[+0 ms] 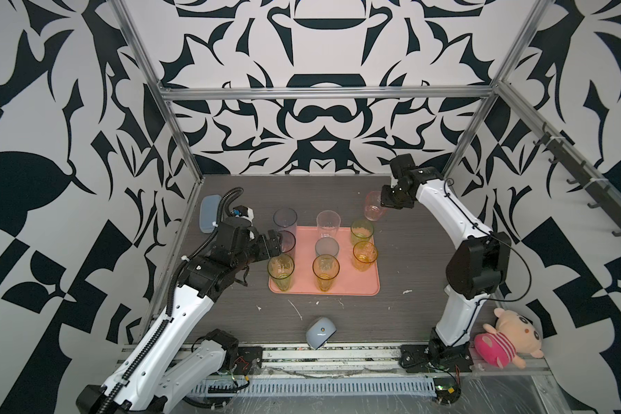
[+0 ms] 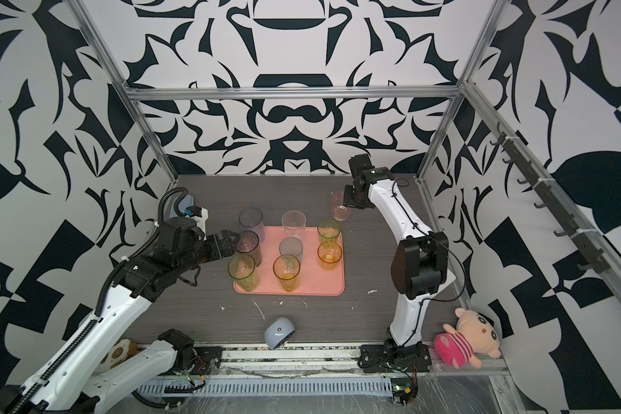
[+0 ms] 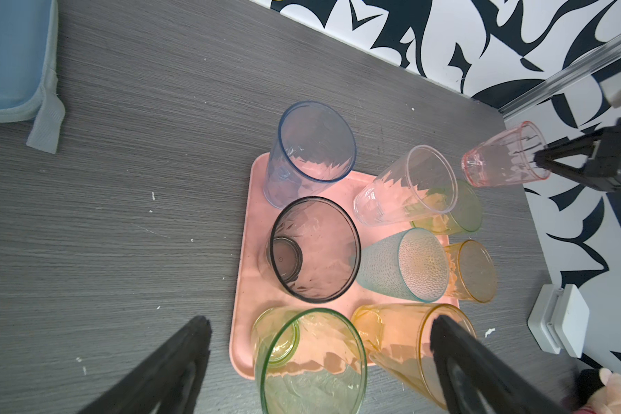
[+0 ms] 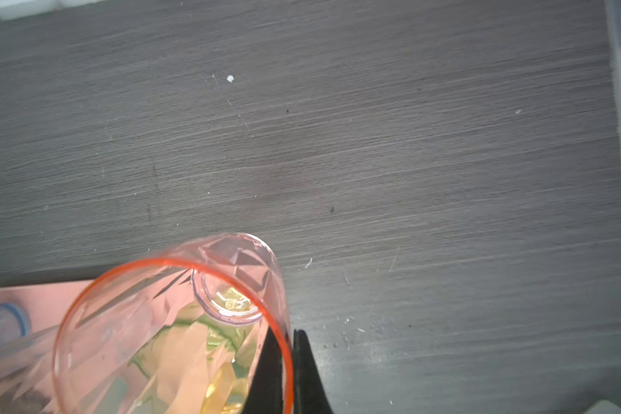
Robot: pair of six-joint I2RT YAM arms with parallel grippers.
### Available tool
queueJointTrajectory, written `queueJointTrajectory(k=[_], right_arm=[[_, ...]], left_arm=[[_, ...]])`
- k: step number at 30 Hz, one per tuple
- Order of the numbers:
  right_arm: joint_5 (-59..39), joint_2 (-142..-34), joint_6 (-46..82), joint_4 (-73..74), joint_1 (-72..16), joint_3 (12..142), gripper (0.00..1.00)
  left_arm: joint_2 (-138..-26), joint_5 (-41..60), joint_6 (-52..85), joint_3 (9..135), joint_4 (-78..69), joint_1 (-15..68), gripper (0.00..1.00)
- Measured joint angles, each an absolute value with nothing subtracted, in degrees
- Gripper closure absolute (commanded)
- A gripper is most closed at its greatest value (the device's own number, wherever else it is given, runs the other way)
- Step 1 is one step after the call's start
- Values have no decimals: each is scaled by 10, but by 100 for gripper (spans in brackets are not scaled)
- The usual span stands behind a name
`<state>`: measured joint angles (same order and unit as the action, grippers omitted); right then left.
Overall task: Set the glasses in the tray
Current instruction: 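Grasp the pink cup rim with the right gripper and lift it, then carry the pink cup to the tray's near corner and lower it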
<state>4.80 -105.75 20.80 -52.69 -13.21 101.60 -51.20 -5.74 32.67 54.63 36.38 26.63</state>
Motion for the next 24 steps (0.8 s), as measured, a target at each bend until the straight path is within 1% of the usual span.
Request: queueJointTrajectory(k=[17, 24], right_arm=[[62, -891, 203, -599, -134, 928, 100], [62, -822, 201, -631, -150, 868, 100]], left_arm=[[-506, -58, 331, 546, 376, 266, 1], [-506, -58, 331, 546, 375, 266, 0]])
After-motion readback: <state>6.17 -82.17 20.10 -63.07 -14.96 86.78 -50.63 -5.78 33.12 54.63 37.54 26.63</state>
